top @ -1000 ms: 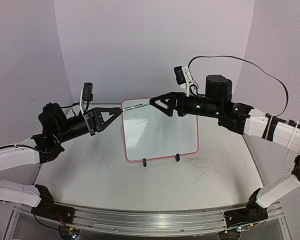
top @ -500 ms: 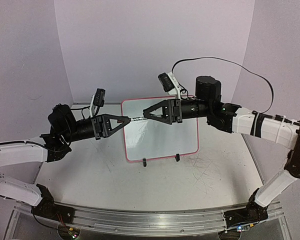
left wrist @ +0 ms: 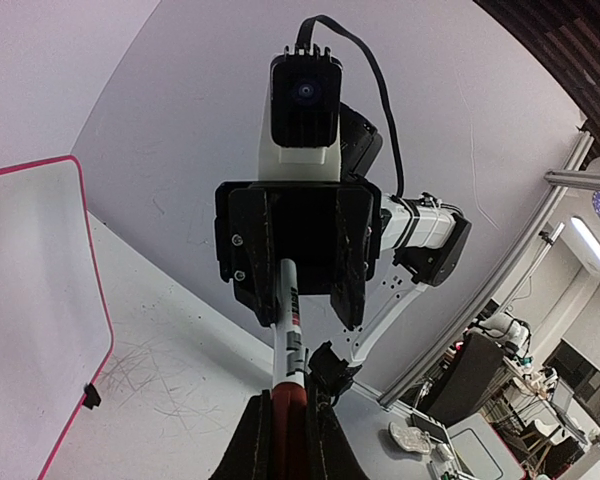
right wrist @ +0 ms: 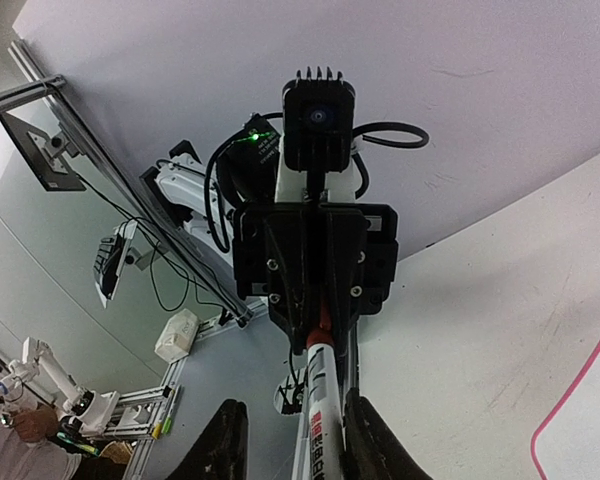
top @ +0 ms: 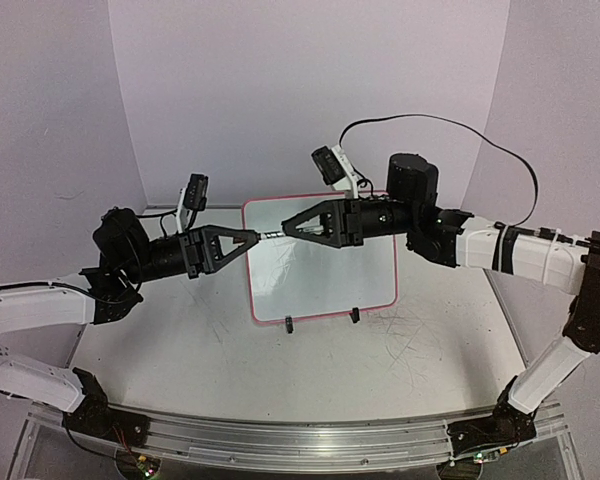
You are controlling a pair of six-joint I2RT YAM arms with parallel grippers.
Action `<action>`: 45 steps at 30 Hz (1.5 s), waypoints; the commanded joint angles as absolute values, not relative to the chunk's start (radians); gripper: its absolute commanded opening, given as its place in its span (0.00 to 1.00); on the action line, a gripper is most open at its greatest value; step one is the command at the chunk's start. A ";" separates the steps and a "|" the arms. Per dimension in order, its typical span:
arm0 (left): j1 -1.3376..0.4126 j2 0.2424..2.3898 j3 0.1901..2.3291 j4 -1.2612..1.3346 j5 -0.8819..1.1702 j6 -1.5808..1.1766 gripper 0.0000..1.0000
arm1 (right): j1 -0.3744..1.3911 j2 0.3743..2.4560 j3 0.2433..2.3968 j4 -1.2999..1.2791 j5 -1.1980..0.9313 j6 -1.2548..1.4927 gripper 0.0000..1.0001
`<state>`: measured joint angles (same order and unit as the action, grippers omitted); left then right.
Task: Write a sentence on the whiteboard
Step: Open the pen cap from the whiteboard marker.
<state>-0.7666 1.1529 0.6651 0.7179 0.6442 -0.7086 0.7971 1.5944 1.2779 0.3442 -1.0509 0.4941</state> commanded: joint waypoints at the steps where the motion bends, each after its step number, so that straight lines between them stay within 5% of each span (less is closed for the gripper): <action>1: -0.764 1.133 0.673 0.777 0.637 -0.716 0.00 | 0.799 1.590 1.269 0.468 -1.078 0.521 0.32; 6: -0.764 1.122 0.670 0.781 0.632 -0.717 0.00 | 0.799 1.605 1.274 0.471 -1.091 0.517 0.17; 22: -0.764 1.140 0.669 0.788 0.629 -0.732 0.00 | 0.799 1.619 1.266 0.489 -1.078 0.519 0.27; 30: -0.764 1.138 0.663 0.790 0.621 -0.737 0.00 | 0.799 1.623 1.270 0.502 -1.056 0.520 0.05; 45: -0.764 1.135 0.651 0.789 0.611 -0.738 0.00 | 0.799 1.624 1.257 0.546 -1.025 0.565 0.17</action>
<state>-0.7685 1.1419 0.6577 0.7528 0.6170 -0.7338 0.7956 1.6222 1.2598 0.4714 -1.0361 0.5469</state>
